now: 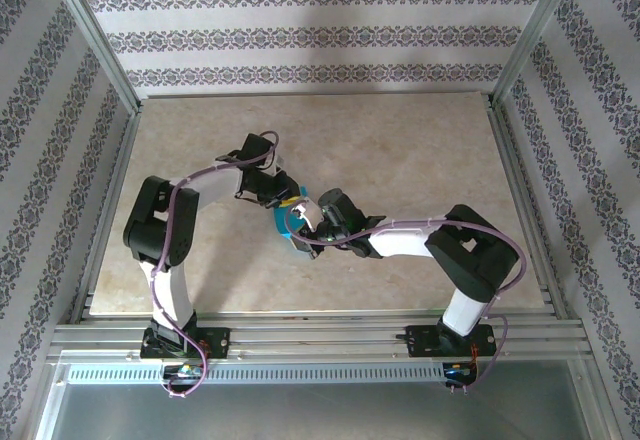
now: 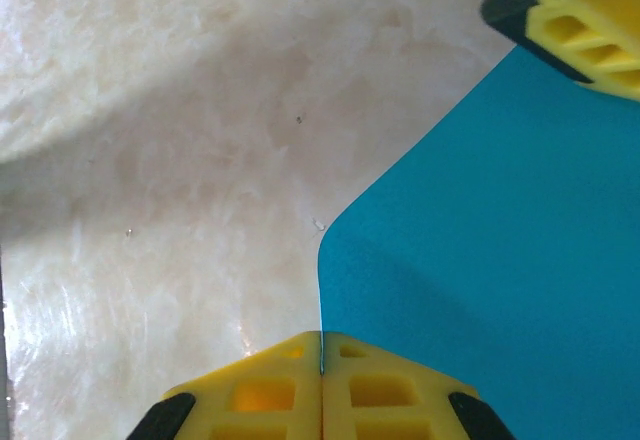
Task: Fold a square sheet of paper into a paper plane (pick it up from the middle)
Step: Third fold the triangle at the center of the table.
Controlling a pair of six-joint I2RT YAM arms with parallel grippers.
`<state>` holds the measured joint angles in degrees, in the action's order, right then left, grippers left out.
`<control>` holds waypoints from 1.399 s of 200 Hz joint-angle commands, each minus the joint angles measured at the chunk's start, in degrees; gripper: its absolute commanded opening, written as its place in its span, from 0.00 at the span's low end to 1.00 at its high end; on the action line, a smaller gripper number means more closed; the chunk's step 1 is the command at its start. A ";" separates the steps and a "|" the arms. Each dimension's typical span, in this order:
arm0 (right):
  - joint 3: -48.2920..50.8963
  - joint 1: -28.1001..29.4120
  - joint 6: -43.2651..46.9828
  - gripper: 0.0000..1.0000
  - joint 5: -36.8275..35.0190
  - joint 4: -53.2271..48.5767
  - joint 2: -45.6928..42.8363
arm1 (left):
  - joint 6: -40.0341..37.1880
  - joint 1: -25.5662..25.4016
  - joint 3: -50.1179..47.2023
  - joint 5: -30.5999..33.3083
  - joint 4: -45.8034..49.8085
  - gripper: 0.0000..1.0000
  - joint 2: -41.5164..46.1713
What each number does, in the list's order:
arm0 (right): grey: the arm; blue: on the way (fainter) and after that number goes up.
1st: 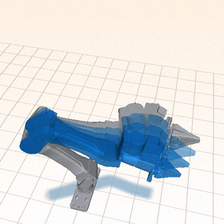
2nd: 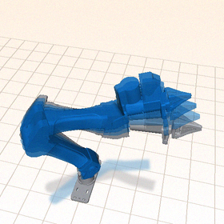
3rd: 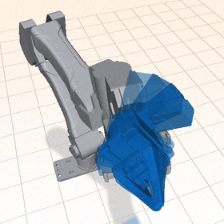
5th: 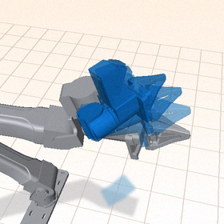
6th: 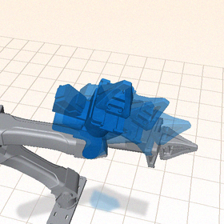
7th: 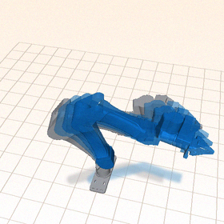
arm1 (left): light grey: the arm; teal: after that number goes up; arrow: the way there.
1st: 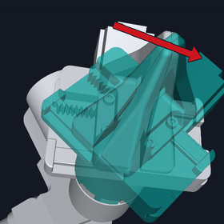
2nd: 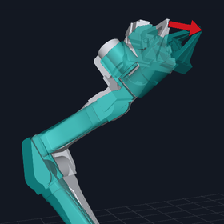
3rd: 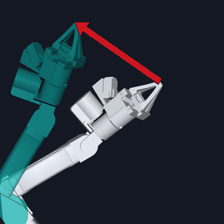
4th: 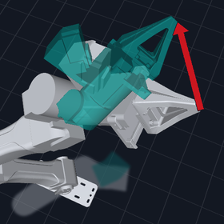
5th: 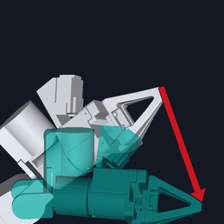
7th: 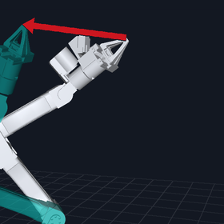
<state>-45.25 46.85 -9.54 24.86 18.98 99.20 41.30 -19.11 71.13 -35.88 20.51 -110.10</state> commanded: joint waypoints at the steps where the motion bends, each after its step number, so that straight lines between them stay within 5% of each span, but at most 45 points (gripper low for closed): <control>1: -1.59 -0.27 -2.54 0.08 3.16 0.35 1.58 | -5.27 -0.90 3.63 3.07 7.59 0.20 -2.38; 104: -1.96 -2.77 -6.82 0.08 0.55 0.61 3.11 | -10.28 -2.97 9.28 9.11 16.46 0.13 -9.15; 280: -5.90 -5.19 -9.44 0.09 -4.67 -4.75 7.31 | -12.40 -3.72 9.55 8.28 16.50 0.11 -10.73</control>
<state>-49.78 42.33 -18.24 20.78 14.90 105.60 30.17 -21.43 80.62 -28.86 33.93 -118.45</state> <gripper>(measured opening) 0.091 0.110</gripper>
